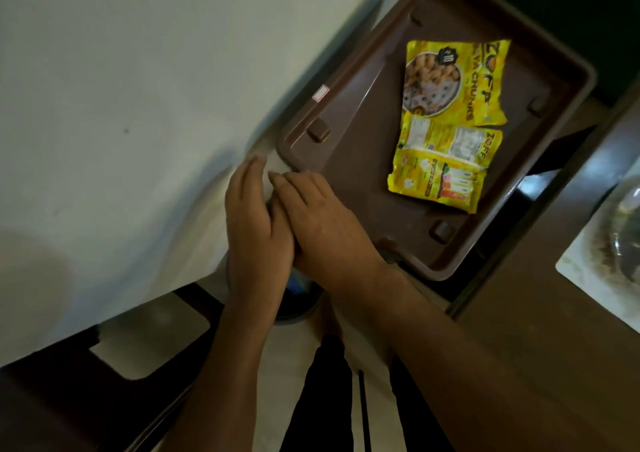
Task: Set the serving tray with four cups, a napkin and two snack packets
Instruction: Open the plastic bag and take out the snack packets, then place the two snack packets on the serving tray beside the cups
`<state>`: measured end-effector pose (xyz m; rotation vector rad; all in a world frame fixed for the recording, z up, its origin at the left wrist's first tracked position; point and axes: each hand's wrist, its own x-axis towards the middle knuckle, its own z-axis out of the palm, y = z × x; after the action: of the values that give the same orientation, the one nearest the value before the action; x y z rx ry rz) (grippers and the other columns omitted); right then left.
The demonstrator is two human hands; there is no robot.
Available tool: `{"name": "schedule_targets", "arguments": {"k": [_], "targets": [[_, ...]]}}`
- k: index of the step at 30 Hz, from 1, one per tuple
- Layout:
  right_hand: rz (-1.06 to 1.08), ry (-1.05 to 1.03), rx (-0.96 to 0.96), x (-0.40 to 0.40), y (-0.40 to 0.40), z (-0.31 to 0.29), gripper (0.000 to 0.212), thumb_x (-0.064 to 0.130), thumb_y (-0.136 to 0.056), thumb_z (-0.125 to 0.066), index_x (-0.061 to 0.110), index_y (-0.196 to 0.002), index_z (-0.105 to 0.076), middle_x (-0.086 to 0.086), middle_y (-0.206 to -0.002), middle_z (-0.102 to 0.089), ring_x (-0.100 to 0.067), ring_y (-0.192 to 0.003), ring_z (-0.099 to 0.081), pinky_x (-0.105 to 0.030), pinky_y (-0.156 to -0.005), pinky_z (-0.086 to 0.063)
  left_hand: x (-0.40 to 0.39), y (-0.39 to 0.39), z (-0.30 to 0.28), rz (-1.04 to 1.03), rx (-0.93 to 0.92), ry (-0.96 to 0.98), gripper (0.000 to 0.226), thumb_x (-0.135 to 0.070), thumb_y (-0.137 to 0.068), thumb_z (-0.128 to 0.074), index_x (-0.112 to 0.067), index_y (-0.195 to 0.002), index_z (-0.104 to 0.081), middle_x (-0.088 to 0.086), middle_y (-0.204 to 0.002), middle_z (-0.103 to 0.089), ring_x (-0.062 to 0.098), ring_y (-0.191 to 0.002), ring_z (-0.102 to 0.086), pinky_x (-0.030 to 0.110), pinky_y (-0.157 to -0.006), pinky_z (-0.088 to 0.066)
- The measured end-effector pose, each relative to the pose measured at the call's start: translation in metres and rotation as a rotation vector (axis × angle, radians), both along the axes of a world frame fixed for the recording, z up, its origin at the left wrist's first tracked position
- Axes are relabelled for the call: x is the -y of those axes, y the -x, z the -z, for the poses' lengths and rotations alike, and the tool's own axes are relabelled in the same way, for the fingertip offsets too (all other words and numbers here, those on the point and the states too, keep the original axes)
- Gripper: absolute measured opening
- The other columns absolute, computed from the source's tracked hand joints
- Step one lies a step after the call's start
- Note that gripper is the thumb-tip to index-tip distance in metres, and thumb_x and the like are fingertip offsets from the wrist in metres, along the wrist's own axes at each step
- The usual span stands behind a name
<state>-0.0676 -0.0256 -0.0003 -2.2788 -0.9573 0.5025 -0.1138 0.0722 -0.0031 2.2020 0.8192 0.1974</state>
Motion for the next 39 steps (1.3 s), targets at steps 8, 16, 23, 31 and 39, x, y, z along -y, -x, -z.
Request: {"name": "schedule_targets", "arguments": {"k": [8,16,23,31,39], "targets": [[0.18,-0.003,0.189,0.048,-0.046,-0.036,0.058,0.023,-0.095,-0.068,-0.002,-0.146,-0.053,-0.023,-0.143,-0.056,-0.039,-0.133,-0.05,-0.042,-0.111,-0.043,0.043,-0.05,-0.038,0.126,0.085,-0.005,0.052,-0.01,-0.105,-0.052,-0.008,-0.156,-0.044,0.008,-0.159,-0.047,0.019,-0.149,-0.043,0.028,-0.123,-0.038],[0.437,0.154,0.221,0.109,-0.086,-0.008,0.053,0.012,-0.096,-0.055,0.002,-0.148,-0.052,-0.023,-0.144,-0.054,-0.04,-0.135,-0.046,-0.046,-0.112,-0.042,0.093,-0.103,-0.007,0.297,-0.014,0.039,0.053,-0.018,-0.106,-0.054,-0.012,-0.157,-0.042,0.008,-0.16,-0.044,0.02,-0.149,-0.041,0.033,-0.118,-0.041],[0.486,0.352,0.151,0.127,-0.096,0.006,0.059,0.018,-0.092,-0.066,0.007,-0.148,-0.051,-0.019,-0.145,-0.053,-0.038,-0.134,-0.048,-0.05,-0.107,-0.046,0.106,-0.132,0.015,0.36,-0.073,0.051,0.049,-0.016,-0.106,-0.057,-0.011,-0.153,-0.046,0.007,-0.149,-0.055,0.019,-0.138,-0.053,0.025,-0.106,-0.043],[0.354,0.36,0.048,0.127,-0.103,0.017,0.086,0.01,-0.077,-0.079,0.015,-0.155,-0.044,-0.008,-0.151,-0.055,-0.036,-0.151,-0.036,-0.054,-0.122,-0.031,0.098,-0.142,0.03,0.24,-0.176,0.196,0.06,-0.006,-0.095,-0.07,-0.013,-0.151,-0.049,0.006,-0.138,-0.062,0.026,-0.12,-0.066,0.041,-0.102,-0.057],[0.725,0.319,0.0,0.131,-0.1,0.016,0.102,0.013,-0.073,-0.087,0.017,-0.159,-0.033,-0.018,-0.164,-0.027,-0.039,-0.153,-0.024,-0.055,-0.121,-0.037,0.086,-0.113,0.035,0.048,-0.32,0.383,0.035,-0.008,-0.085,-0.076,-0.023,-0.116,-0.071,-0.001,-0.099,-0.066,0.019,-0.078,-0.076,0.048,-0.079,-0.066]]}}
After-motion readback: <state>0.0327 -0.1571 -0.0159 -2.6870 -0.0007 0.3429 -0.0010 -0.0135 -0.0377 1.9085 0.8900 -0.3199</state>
